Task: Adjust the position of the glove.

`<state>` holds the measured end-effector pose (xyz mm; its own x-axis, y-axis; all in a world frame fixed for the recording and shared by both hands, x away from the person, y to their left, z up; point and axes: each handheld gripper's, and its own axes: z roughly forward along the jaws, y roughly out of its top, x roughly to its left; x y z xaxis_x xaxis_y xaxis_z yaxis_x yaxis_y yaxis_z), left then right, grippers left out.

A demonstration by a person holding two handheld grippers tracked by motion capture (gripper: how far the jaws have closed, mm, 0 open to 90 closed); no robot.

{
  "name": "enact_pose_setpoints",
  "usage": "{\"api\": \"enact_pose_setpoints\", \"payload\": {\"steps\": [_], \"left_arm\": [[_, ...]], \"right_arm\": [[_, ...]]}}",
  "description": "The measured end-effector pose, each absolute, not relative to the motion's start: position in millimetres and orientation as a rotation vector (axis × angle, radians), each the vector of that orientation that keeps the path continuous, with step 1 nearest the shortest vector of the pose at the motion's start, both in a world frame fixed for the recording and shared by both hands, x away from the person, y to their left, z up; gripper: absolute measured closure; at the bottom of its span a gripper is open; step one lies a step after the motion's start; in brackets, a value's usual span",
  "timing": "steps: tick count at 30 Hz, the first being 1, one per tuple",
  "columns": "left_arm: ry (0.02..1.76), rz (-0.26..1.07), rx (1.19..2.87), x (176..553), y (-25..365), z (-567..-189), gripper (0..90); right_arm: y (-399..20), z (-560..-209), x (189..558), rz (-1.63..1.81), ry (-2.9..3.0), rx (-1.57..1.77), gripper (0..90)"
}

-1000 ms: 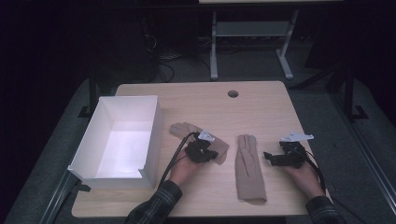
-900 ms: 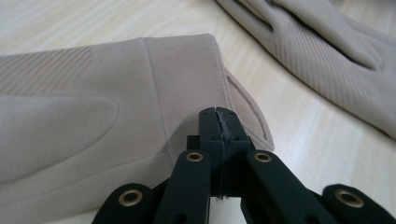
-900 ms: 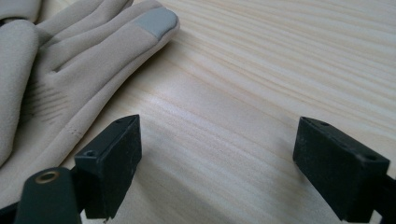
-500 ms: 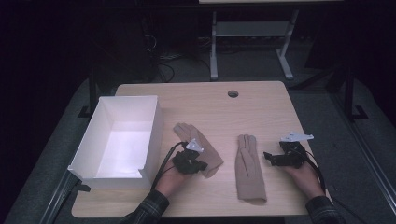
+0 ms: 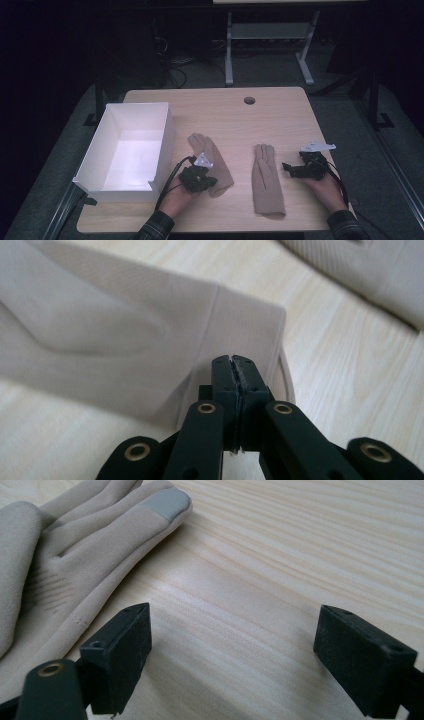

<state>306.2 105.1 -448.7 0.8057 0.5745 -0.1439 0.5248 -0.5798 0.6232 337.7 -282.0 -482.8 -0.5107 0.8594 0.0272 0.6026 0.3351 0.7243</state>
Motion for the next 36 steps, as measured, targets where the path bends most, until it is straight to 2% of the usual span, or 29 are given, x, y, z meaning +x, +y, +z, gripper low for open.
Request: {"api": "enact_pose_setpoints", "payload": {"steps": [10,21,36], "left_arm": [[0.899,0.291,2.284,352,96,-438,89.6],[0.982,0.298,2.254,401,89,-451,89.6],[0.915,0.242,2.299,394,77,-458,89.7]], "right_arm": [[-281,-483,338,0.981,2.239,1.302,15.2],[-281,-483,338,0.981,2.239,1.31,15.2],[-281,-483,338,0.98,2.239,1.31,15.2]]}}
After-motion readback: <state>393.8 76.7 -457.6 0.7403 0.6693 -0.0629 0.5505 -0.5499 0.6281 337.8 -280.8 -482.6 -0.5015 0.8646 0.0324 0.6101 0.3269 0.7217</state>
